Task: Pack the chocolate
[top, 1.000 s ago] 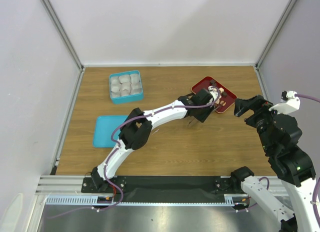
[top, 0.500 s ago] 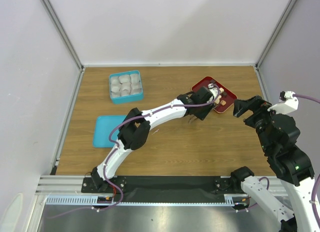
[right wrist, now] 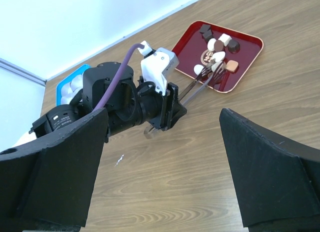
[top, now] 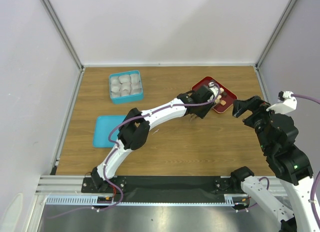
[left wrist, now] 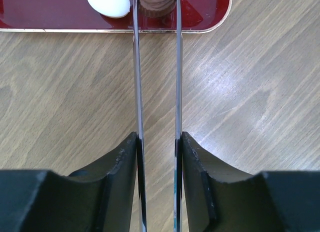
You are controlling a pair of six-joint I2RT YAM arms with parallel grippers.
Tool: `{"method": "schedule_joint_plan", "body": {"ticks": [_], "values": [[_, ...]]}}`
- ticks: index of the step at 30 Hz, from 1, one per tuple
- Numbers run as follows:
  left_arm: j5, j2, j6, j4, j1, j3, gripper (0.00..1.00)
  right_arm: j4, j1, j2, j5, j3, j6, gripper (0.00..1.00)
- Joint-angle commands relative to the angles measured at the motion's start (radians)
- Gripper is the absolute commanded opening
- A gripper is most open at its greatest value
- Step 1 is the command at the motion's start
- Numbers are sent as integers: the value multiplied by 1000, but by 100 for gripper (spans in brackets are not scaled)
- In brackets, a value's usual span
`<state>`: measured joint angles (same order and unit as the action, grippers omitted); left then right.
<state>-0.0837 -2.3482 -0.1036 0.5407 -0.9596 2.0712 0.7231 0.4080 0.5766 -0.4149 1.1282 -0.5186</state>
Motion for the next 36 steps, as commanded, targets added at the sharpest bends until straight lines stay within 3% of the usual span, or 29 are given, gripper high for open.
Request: {"method": "schedule_joint_plan", "body": {"ticks": [1, 9, 15, 18, 24, 31, 36], "values": [[-14, 69, 13, -22, -4, 59, 38, -34, -1, -6, -25, -4, 12, 99], [-4, 115, -15, -44, -4, 70, 37, -31, -1, -14, -25, -8, 12, 99], [-10, 104, -10, -16, -4, 102, 43, -30, -1, -24, -30, -10, 12, 99], [-4, 98, -7, -10, -4, 102, 33, -28, -1, -26, -28, -5, 14, 99], [-7, 87, -15, -5, -4, 101, 41, -27, -3, -34, -36, -4, 15, 99], [-16, 98, -13, -2, -2, 93, 33, -25, -1, -34, -36, -5, 15, 99], [-30, 118, -10, 7, -2, 93, 33, -31, -1, -29, -33, -8, 12, 99]]}}
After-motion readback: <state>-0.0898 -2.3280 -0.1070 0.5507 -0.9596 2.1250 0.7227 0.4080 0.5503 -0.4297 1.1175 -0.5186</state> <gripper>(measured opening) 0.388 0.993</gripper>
